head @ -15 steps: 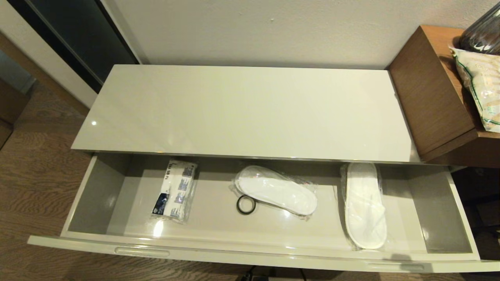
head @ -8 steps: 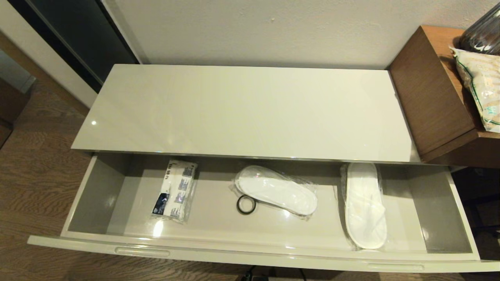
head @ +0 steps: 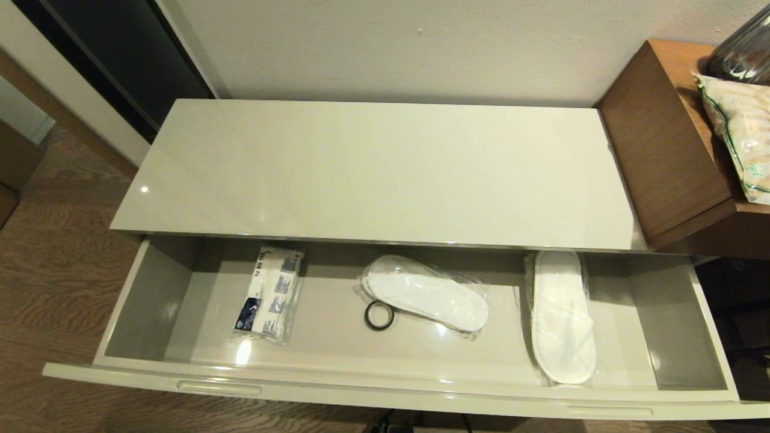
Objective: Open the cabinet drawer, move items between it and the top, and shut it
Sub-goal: Take out the tissue from the drawer
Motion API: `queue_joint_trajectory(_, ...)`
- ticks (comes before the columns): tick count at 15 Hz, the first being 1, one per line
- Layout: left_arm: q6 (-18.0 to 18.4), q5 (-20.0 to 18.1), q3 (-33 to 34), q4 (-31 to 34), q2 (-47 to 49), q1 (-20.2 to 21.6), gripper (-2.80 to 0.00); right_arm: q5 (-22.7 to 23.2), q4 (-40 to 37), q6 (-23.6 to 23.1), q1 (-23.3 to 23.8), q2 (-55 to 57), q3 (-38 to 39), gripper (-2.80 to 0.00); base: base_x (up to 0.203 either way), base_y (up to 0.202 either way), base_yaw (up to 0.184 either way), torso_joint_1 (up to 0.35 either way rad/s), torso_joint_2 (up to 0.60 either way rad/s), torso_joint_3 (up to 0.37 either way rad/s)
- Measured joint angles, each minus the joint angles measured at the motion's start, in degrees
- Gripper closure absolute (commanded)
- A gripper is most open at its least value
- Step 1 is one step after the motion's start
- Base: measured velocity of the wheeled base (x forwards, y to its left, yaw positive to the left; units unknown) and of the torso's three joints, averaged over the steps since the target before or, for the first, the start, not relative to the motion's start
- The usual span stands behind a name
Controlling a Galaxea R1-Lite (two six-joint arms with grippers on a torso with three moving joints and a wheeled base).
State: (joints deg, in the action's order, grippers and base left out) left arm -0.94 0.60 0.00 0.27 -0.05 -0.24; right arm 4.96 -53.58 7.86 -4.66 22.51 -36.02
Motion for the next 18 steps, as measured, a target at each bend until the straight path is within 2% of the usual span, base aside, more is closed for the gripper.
queue_joint_trajectory(5, 0.0, 0.0, 0.0, 0.0, 0.0, 0.0, 0.0, 0.0, 2.0, -3.5, 0.5, -5.1, 7.5, 0.0, 0.0, 0.0, 0.0, 0.0, 0.0, 0.0)
queue_joint_trajectory(8, 0.0, 0.0, 0.0, 0.0, 0.0, 0.0, 0.0, 0.3, 3.5, -4.5, 1.9, -6.9, 6.9, 0.0, 0.0, 0.0, 0.0, 0.0, 0.0, 0.0)
queue_joint_trajectory(11, 0.0, 0.0, 0.0, 0.0, 0.0, 0.0, 0.0, 2.9, 5.4, -8.9, 3.4, -12.8, 9.6, 0.0, 0.0, 0.0, 0.0, 0.0, 0.0, 0.0)
queue_joint_trajectory(13, -0.1, 0.0, 0.0, 0.0, 0.0, 0.0, 0.0, 4.6, 12.6, -11.9, 3.8, -18.0, 14.2, 0.0, 0.0, 0.0, 0.0, 0.0, 0.0, 0.0)
queue_joint_trajectory(16, -0.1, 0.0, 0.0, 0.0, 0.0, 0.0, 0.0, 7.9, 32.2, -13.5, 4.1, -21.2, 24.4, 0.0, 0.0, 0.0, 0.0, 0.0, 0.0, 0.0)
queue_joint_trajectory(18, -0.1, 0.0, 0.0, 0.0, 0.0, 0.0, 0.0, 9.4, 47.1, -12.2, 4.2, -22.0, 30.8, 0.0, 0.0, 0.0, 0.0, 0.0, 0.0, 0.0)
